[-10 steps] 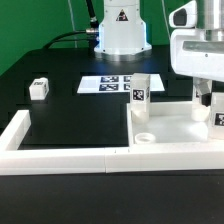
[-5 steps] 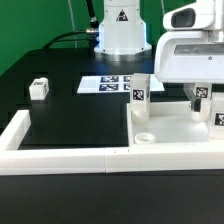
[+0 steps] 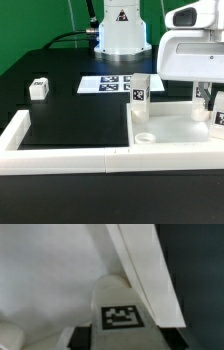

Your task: Assemble square table

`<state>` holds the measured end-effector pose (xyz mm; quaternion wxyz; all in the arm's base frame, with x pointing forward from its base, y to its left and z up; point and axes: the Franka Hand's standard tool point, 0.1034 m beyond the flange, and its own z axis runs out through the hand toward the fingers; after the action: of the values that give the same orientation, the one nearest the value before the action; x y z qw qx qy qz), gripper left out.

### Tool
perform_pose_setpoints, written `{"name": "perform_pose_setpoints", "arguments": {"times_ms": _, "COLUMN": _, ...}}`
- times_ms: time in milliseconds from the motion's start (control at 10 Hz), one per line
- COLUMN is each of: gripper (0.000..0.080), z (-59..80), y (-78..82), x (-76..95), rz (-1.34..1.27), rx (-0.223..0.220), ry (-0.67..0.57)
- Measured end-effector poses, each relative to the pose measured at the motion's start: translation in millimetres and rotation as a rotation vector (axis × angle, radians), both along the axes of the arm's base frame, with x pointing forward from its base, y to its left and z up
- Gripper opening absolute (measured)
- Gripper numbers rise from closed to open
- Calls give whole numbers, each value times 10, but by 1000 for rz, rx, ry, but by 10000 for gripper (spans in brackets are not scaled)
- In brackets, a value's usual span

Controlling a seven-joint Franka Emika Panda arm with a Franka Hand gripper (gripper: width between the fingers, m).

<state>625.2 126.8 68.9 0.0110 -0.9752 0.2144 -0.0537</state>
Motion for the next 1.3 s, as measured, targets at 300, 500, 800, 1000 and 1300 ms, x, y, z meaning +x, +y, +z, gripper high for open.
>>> {"name": "perform_pose_setpoints", "arguments": {"times_ms": 300, "gripper": 290, "z": -3, "y": 0, "x": -1, "rz": -180, "rx": 21, "ry": 0}}
{"name": "perform_pose_setpoints", "arguments": {"times_ms": 500, "gripper": 290, "z": -5, "y": -27, "x": -35, "rz": -476, "rx": 63, "ry": 17}}
{"name": "perform_pose_setpoints", "arguments": {"times_ms": 800, "gripper": 290, "z": -22, "y": -14, "x": 11, "rz": -1001, "rx": 185, "ry": 21}}
{"name": "perform_pose_setpoints", "arguments": {"times_ms": 1000, "gripper": 290, "z": -23, "y": -19, "x": 16, "rz": -1224, "rx": 236, "ry": 26}}
{"name": "perform_pose_setpoints", "arguments": {"times_ms": 1300, "gripper": 290, "z": -22, "y": 10, "x": 8, "rz": -1331, "rx": 245, "ry": 42}}
